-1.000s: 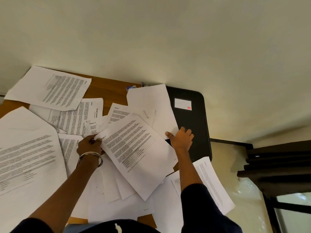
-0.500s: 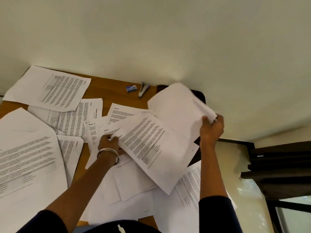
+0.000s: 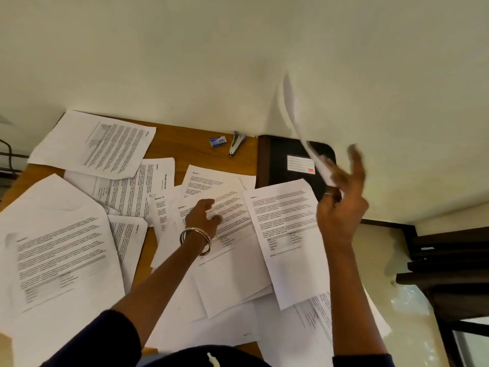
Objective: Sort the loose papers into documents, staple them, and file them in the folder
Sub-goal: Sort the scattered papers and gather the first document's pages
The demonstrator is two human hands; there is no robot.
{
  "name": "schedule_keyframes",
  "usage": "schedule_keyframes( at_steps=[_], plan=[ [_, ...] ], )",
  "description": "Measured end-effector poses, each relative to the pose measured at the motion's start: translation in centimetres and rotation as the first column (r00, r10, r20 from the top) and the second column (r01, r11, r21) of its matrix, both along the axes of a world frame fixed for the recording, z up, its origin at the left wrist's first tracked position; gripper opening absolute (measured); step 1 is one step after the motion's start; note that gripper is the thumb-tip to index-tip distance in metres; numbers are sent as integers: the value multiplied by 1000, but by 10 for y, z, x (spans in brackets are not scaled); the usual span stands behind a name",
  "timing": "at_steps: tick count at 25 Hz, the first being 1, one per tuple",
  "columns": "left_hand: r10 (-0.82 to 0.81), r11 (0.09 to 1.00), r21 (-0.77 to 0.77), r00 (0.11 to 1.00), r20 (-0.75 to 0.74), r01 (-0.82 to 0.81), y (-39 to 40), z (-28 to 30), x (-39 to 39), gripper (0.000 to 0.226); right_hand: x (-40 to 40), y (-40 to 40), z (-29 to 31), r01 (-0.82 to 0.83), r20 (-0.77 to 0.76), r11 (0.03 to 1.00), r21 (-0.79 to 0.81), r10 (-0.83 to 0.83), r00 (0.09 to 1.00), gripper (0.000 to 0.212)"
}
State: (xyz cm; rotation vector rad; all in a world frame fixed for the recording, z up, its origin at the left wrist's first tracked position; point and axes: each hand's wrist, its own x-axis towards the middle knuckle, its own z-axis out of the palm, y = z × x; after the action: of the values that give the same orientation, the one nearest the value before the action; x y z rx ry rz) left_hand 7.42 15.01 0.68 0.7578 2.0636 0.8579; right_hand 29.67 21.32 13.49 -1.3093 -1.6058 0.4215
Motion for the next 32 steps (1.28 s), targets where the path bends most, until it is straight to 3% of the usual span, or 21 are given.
schedule_keyframes(
  at_steps=[2, 4, 6, 8, 11, 13, 15, 18, 20, 23, 26, 29, 32],
  plan=[
    [38, 975, -200, 954, -297, -101, -30, -9, -6, 57, -13, -12, -43, -124, 174, 992, 3, 122, 977, 51],
    [44, 894, -409, 943, -329, -184, -52, -14, -7, 81, -23, -23, -93, -183, 304, 982, -55, 191, 933, 47],
    [-2, 863, -478, 946, -324, -161, -64, -18, -7, 94, -34, -34, -124, -179, 287, 968, -177, 225, 931, 47],
    [-55, 879, -460, 934, -353, -122, -65, -23, -10, 90, -36, -40, -143, -175, 301, 951, -254, 249, 921, 47],
    [24, 923, -365, 965, -261, -122, -63, -23, -19, 73, -27, -48, -170, -141, 465, 925, -353, 304, 831, 56],
    [70, 948, -291, 977, -204, -128, -64, -20, -21, 58, -16, -50, -185, -56, 570, 911, -408, 301, 765, 63],
    [117, 967, -206, 981, -157, -149, -66, -18, -23, 37, -7, -45, -188, 31, 595, 893, -449, 273, 756, 63],
    [181, 975, -101, 969, -169, -200, -65, -9, -30, 20, 0, -28, -180, 85, 553, 844, -530, 268, 789, 54],
    [308, 951, 33, 949, -70, -307, -61, 2, -39, 22, -1, -22, -166, 37, 427, 867, -497, 208, 880, 51],
    [398, 888, 198, 909, 126, -416, -49, 25, -63, 24, -12, -23, -127, 80, 140, 920, -383, -27, 990, 38],
    [413, 851, 238, 876, 250, -469, -40, 41, -82, 21, -25, -17, -78, 187, -72, 872, -453, -245, 967, 37],
    [323, 911, 185, 916, 237, -369, -39, 39, -72, 27, -27, -17, -34, 215, -209, 938, -272, -276, 938, 34],
    [97, 988, 93, 965, 245, -123, -41, 22, -49, 34, -30, -26, -4, 238, -81, 971, 12, -236, 968, 42]
  ],
)
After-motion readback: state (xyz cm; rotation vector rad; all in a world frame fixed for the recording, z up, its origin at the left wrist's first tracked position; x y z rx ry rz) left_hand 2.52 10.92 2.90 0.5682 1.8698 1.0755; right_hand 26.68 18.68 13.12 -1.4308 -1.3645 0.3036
